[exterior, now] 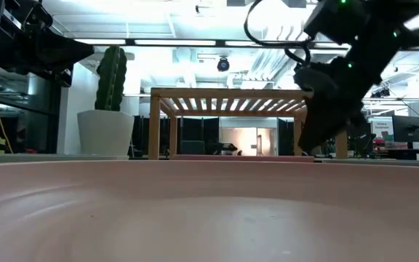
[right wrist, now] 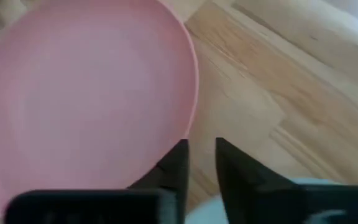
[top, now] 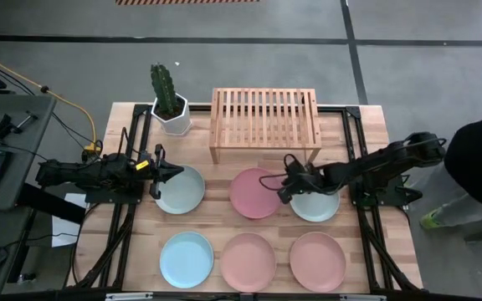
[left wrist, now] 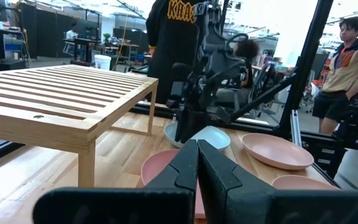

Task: Place and stack plates onto a shelf
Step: Put the pink plate on the shelf

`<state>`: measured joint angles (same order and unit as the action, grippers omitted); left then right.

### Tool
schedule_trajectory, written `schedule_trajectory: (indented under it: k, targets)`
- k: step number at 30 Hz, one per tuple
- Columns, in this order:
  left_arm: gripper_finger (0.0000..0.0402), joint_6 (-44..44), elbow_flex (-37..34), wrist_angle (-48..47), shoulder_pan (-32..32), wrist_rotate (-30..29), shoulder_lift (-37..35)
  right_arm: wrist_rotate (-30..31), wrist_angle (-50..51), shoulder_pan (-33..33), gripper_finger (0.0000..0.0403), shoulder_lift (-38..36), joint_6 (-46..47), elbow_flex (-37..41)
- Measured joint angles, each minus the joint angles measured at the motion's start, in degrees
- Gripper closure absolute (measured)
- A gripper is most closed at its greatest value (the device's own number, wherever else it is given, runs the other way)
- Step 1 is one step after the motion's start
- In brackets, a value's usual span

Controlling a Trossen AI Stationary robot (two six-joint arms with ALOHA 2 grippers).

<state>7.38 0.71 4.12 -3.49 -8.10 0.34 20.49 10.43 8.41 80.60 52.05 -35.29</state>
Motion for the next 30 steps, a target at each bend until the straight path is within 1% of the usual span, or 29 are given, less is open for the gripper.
schedule_trajectory:
  k: [3, 7, 12, 16, 21, 24, 27, 30]
  targets:
    - [0.0401, 0.0, 0.0, 0.0, 0.0, 0.0, 0.0, 0.0, -8.0, -0.3, 0.0282, 0.0, -0.5, 2.1]
    - [0.0402, 0.0, 0.0, 0.0, 0.0, 0.0, 0.0, 0.0, -8.6, -1.2, 0.0245, 0.0, 0.0, 2.4]
    - [0.0402, 0.0, 0.0, 0.0, 0.0, 0.0, 0.0, 0.1, -8.3, -2.3, 0.0234, 0.6, 1.3, 2.4]
    - [0.0402, 0.0, 0.0, 0.0, 0.0, 0.0, 0.0, -0.6, -8.5, -2.9, 0.0234, 3.6, 2.6, 2.4]
    - [0.0402, 0.0, 0.0, 0.0, 0.0, 0.0, 0.0, -3.2, -14.6, -3.2, 0.0234, 7.1, 3.2, 2.4]
    - [0.0401, 0.0, 0.0, 0.0, 0.0, 0.0, 0.0, -4.5, -15.8, -3.2, 0.024, 8.3, 3.4, 2.4]
    - [0.0401, 0.0, 0.0, 0.0, 0.0, 0.0, 0.0, -4.7, -15.7, -3.2, 0.0268, 9.2, 4.3, 2.4]
    - [0.0402, 0.0, 0.0, 0.0, 0.0, 0.0, 0.0, -5.0, -15.5, -3.2, 0.0323, 9.5, 4.5, 2.4]
